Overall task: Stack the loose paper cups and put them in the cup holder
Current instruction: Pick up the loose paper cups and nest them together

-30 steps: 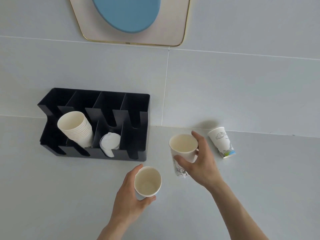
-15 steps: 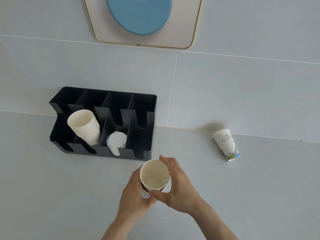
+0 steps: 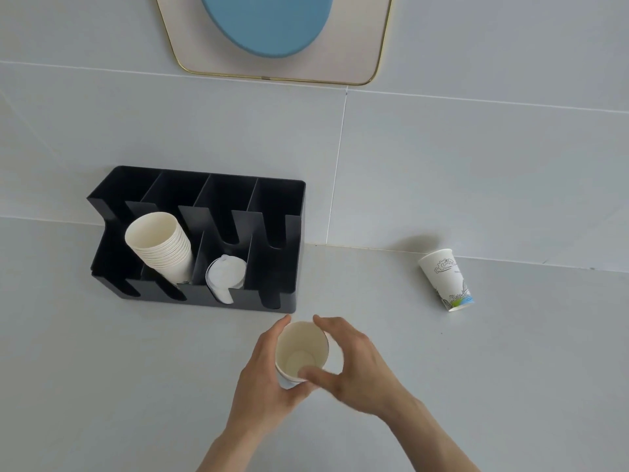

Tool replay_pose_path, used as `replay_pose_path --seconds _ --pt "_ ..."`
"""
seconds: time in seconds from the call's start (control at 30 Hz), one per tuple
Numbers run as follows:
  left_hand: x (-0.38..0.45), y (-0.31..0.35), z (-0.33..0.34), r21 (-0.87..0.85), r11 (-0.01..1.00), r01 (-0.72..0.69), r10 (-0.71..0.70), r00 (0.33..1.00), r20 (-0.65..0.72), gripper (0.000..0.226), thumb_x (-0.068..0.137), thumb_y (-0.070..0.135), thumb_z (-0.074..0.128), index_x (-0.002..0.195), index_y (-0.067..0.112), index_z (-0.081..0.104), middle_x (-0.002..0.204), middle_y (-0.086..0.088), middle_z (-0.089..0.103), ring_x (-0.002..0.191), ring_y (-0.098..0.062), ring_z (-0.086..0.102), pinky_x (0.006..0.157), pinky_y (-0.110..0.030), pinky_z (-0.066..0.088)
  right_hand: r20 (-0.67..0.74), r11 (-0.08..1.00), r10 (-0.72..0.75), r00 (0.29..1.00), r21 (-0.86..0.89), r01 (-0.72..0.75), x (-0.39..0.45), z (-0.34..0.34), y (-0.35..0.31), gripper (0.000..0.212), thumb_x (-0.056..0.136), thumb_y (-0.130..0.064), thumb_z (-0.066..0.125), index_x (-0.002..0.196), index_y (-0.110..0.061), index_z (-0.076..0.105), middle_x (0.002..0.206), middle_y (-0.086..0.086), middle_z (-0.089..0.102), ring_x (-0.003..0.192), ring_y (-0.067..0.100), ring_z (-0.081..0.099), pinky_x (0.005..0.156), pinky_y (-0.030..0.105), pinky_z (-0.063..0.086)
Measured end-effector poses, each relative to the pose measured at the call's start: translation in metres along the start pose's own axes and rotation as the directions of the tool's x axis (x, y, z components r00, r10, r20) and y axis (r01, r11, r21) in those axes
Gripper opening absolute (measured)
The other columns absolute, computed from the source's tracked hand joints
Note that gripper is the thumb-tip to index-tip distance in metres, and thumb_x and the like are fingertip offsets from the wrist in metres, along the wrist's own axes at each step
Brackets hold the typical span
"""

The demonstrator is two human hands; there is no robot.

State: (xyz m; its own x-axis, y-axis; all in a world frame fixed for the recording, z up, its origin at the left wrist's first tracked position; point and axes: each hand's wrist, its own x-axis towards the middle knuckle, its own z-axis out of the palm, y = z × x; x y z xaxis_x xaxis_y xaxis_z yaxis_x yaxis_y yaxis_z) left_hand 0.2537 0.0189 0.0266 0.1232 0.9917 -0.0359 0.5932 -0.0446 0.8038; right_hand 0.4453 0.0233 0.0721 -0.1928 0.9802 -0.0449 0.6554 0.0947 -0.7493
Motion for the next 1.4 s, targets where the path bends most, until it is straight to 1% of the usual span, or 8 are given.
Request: replay_pose_path --seconds 0.13,0.3,0.53,0.8,0.97,1.1,1.27,1.4 --pt "0.002 -0.001 0.0 -0.03 1.0 0.005 -0.006 1.0 -0.019 0.105 0.059 0.055 0.089 0.143 0.06 0.027 0.139 0.041 0.04 0.117 0.026 0.04 0.084 -0.012 0.041 -0.276 0.985 0.134 0.952 0.139 -0.099 0.017 -0.031 0.032 0.06 0.083 -0.032 0.083 0.135 -0.011 0.063 0.123 0.0 0.07 0.109 0.014 0.068 0.096 0.034 0.056" --pt "0.002 -0.006 0.004 -0.038 0.999 -0.025 0.025 1.0 0.001 0.106 0.058 0.049 0.092 0.144 0.057 0.03 0.144 0.036 0.041 0.121 0.023 0.041 0.084 -0.014 0.042 -0.568 0.916 0.362 0.74 0.07 -0.395 0.047 -0.098 0.105 0.046 0.087 -0.023 0.08 0.128 -0.01 0.065 0.121 0.007 0.068 0.108 0.025 0.066 0.092 0.042 0.053" --pt "0.004 -0.003 0.008 -0.045 0.999 -0.02 0.021 0.999 0.026 0.109 0.059 0.039 0.096 0.145 0.056 0.031 0.143 0.036 0.041 0.119 0.021 0.043 0.083 -0.016 0.043 -0.485 0.706 0.57 0.663 -0.124 -0.697 0.08 -0.145 0.183 0.077 0.087 -0.038 0.076 0.148 -0.008 0.041 0.146 0.013 0.05 0.137 0.033 0.044 0.106 0.044 0.042" --pt "0.008 -0.003 0.009 -0.035 0.999 0.007 -0.005 0.999 0.049 0.109 0.059 0.04 0.096 0.146 0.051 0.032 0.143 0.035 0.042 0.122 0.018 0.044 0.086 -0.02 0.044 -0.417 0.652 0.704 0.575 0.059 -0.756 0.097 -0.135 0.207 0.09 0.083 -0.037 0.081 0.153 -0.006 0.032 0.147 0.017 0.048 0.136 0.034 0.047 0.107 0.044 0.041" --pt "0.011 0.007 0.009 -0.02 1.0 0.012 -0.011 1.0 0.018 0.106 0.059 0.048 0.092 0.143 0.06 0.028 0.143 0.036 0.043 0.123 0.019 0.042 0.086 -0.015 0.042 -0.321 0.65 0.738 0.593 0.107 -0.752 0.089 -0.119 0.189 0.096 0.072 -0.038 0.086 0.151 -0.007 0.039 0.142 0.014 0.046 0.125 0.034 0.055 0.097 0.042 0.047" --pt "0.01 0.011 0.009 -0.015 0.999 0.033 -0.033 0.999 0.007 0.104 0.059 0.055 0.087 0.142 0.063 0.026 0.141 0.037 0.042 0.122 0.021 0.042 0.086 -0.01 0.04 -0.226 0.696 0.706 0.672 0.401 -0.596 0.071 -0.101 0.146 0.084 0.074 -0.031 0.086 0.147 -0.014 0.048 0.128 0.008 0.063 0.111 0.028 0.065 0.086 0.042 0.057" --pt "0.011 0.009 0.008 -0.008 1.0 0.025 -0.025 1.0 -0.004 0.104 0.059 0.055 0.087 0.142 0.064 0.024 0.141 0.038 0.042 0.122 0.022 0.041 0.085 -0.009 0.039 -0.115 0.733 0.424 0.898 0.626 -0.266 0.04 -0.087 0.05 0.067 0.077 -0.027 0.08 0.138 -0.032 0.055 0.117 0.003 0.073 0.104 0.02 0.071 0.078 0.033 0.057" --pt "0.011 0.009 0.01 -0.017 1.0 0.018 -0.018 1.0 -0.009 0.104 0.059 0.055 0.086 0.142 0.063 0.024 0.141 0.036 0.043 0.121 0.02 0.043 0.084 -0.007 0.039 -0.195 0.7 0.22 0.956 0.714 -0.015 0.019 -0.076 -0.008 0.066 0.075 -0.019 0.082 0.135 -0.023 0.054 0.119 0.005 0.071 0.111 0.02 0.069 0.084 0.034 0.058"
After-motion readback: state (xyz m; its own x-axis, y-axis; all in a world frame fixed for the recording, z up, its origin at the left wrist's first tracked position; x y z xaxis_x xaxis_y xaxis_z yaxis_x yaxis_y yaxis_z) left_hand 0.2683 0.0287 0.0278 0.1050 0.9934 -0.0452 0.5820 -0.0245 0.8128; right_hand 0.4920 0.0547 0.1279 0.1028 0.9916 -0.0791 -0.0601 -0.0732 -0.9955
